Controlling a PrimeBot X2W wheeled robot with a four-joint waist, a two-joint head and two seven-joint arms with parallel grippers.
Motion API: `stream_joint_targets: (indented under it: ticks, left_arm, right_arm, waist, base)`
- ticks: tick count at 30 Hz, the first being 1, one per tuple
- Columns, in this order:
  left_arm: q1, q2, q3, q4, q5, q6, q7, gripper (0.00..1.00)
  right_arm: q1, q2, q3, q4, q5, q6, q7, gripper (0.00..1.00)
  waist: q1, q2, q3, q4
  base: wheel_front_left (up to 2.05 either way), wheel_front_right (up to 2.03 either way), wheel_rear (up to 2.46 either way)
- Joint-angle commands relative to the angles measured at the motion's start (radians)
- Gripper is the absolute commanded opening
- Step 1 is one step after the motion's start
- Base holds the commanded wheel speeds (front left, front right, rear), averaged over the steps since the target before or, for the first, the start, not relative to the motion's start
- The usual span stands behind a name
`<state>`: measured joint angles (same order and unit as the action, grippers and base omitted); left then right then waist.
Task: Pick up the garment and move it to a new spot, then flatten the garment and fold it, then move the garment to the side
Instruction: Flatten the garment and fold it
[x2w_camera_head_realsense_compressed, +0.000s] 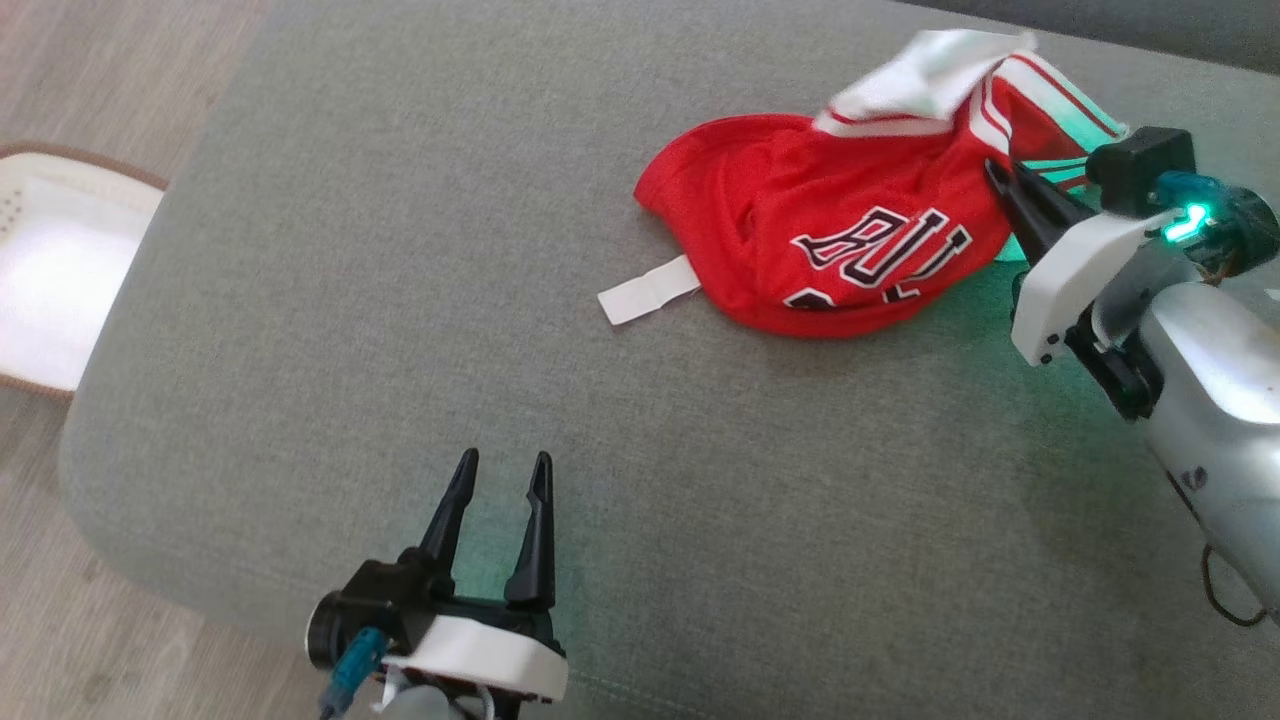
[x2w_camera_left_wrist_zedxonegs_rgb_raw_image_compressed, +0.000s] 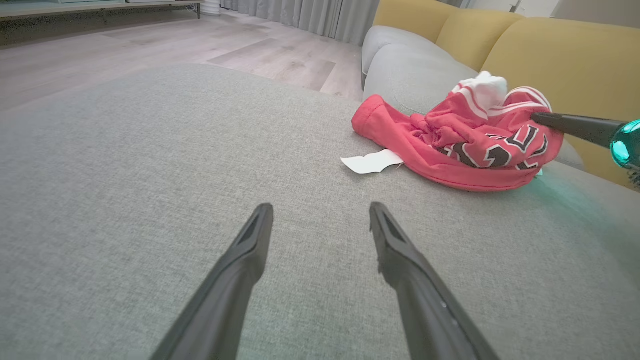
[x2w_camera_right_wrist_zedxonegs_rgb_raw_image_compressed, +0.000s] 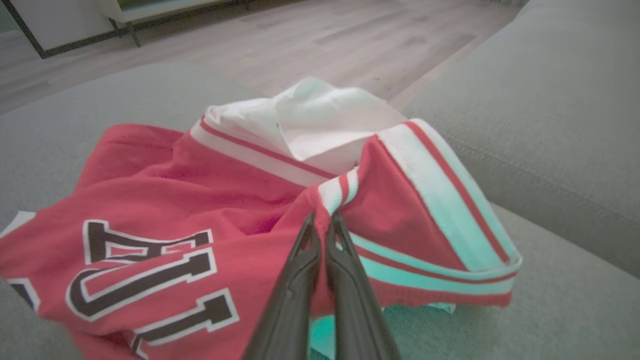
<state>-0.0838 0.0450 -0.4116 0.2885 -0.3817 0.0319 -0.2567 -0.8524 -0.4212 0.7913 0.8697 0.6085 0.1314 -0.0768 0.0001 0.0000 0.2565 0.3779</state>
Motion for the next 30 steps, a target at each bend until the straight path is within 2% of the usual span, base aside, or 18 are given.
stream_joint_targets:
  ticks: [1, 7, 16, 20, 23, 27, 30]
  left_arm:
    - [-0.018, 0.005, 0.038, -0.020, 0.001, 0.001, -0.005, 1.00]
    - [0.001, 0.005, 0.060, -0.002, 0.023, -0.010, -0.005, 1.00]
    - [0.082, 0.005, 0.126, 0.027, 0.062, -0.030, -0.005, 1.00]
    - [0.125, 0.005, 0.160, 0.030, 0.074, -0.037, -0.005, 1.00]
    - [0.145, 0.005, 0.173, 0.025, 0.078, -0.043, -0.005, 1.00]
    - [0.143, 0.005, 0.171, 0.019, 0.077, -0.046, -0.005, 1.00]
    - [0.127, 0.005, 0.160, 0.014, 0.071, -0.046, -0.005, 1.00]
  right_arm:
    - [-0.018, -0.006, 0.000, -0.033, 0.005, -0.001, -0.031, 0.00]
    - [-0.037, 0.018, -0.058, -0.062, 0.032, -0.001, -0.143, 0.00]
    - [-0.046, 0.055, -0.124, -0.142, 0.043, -0.001, -0.156, 0.00]
    - [-0.039, 0.092, -0.161, -0.208, 0.058, -0.001, -0.097, 0.00]
    - [-0.025, 0.123, -0.227, -0.246, 0.057, -0.001, -0.040, 0.00]
    - [0.005, 0.139, -0.344, -0.244, -0.014, -0.001, 0.050, 0.00]
    - [0.036, 0.138, -0.447, -0.197, -0.095, -0.001, 0.117, 0.00]
  waist:
    - [-0.0001, 0.0000, -0.014, -0.012]
    - [-0.0001, 0.0000, -0.086, -0.046]
    - [-0.0001, 0.0000, -0.229, -0.099]
    - [-0.0001, 0.0000, -0.272, -0.127]
    - [-0.0001, 0.0000, -0.276, -0.139]
    - [-0.0001, 0.0000, -0.253, -0.138]
    - [-0.0001, 0.0000, -0.221, -0.126]
  base:
    - [0.00, 0.00, 0.00]
    - [0.00, 0.00, 0.00]
    - [0.00, 0.00, 0.00]
    - [0.00, 0.00, 0.00]
    - [0.00, 0.00, 0.00]
    - [0.00, 0.00, 0.00]
    - [0.00, 0.00, 0.00]
